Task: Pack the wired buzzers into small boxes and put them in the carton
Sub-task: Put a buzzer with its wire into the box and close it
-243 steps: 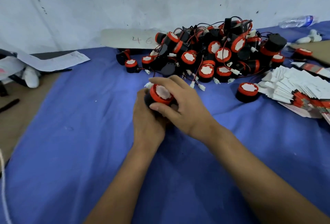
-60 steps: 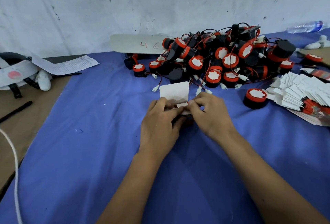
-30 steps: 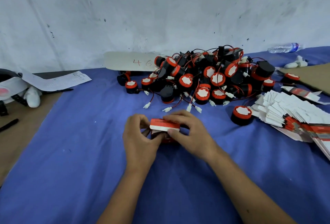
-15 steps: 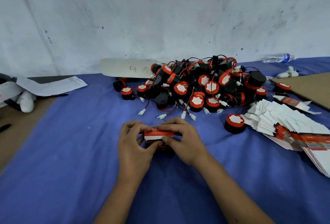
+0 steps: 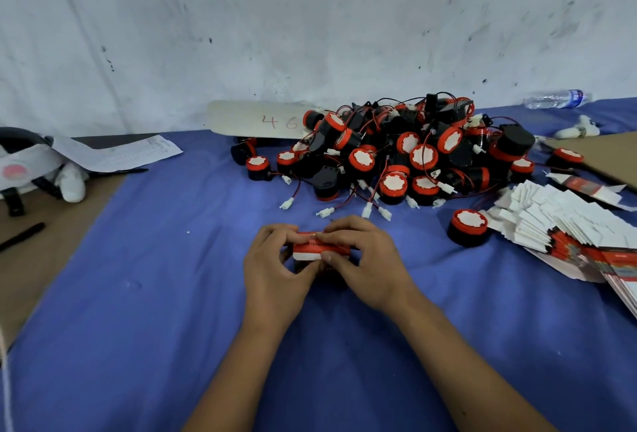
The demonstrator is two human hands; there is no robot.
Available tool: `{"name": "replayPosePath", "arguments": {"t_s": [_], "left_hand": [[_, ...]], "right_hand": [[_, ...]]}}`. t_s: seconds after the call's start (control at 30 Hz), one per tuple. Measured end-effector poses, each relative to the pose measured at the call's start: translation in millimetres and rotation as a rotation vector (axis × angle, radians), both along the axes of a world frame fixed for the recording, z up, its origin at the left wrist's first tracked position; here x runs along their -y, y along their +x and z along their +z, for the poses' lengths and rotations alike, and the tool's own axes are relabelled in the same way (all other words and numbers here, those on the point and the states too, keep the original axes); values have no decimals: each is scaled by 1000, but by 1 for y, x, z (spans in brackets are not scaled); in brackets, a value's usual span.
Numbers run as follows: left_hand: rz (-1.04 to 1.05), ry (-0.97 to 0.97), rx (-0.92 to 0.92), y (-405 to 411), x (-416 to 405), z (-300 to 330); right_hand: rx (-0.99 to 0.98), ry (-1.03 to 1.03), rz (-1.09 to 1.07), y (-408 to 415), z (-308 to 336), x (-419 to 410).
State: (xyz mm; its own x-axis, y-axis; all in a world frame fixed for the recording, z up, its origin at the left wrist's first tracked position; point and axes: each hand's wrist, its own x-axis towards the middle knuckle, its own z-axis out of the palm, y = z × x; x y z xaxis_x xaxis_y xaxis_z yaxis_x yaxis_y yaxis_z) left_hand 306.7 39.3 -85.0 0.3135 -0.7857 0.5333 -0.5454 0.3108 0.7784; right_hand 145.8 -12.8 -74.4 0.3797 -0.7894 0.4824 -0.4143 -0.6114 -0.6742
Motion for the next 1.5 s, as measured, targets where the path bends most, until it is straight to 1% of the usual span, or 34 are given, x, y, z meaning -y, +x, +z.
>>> {"name": "replayPosePath", "arguments": {"t_s": [0.17, 0.4, 0.53, 0.7, 0.93, 1.0, 1.1, 1.2, 1.33, 1.5], "left_hand": [[13, -5, 7, -2, -1, 0], [18, 1, 24, 0, 1, 1], [17, 3, 30, 1, 0, 1], [10, 5, 34, 2, -2, 2], [-24, 16, 77, 6, -1, 1], [-48, 47, 52, 12, 0, 2], [-101, 84, -33, 21, 3, 3], [-110, 71, -22, 22, 4, 2], [-111, 51, 6, 21, 5, 0], [-141, 42, 98, 26, 4, 2]], "right_hand": [[13, 19, -2, -1, 2, 2], [22, -10, -55, 2, 1, -1], [-14, -32, -66, 4, 1, -1], [12, 9, -29, -1, 3, 3], [-19, 0, 13, -3, 0, 5], [-20, -5, 8, -4, -1, 6], [-37, -31, -6, -2, -1, 6], [-53, -56, -21, -1, -1, 6], [-54, -22, -12, -2, 0, 6], [11, 102, 14, -5, 1, 7]]}}
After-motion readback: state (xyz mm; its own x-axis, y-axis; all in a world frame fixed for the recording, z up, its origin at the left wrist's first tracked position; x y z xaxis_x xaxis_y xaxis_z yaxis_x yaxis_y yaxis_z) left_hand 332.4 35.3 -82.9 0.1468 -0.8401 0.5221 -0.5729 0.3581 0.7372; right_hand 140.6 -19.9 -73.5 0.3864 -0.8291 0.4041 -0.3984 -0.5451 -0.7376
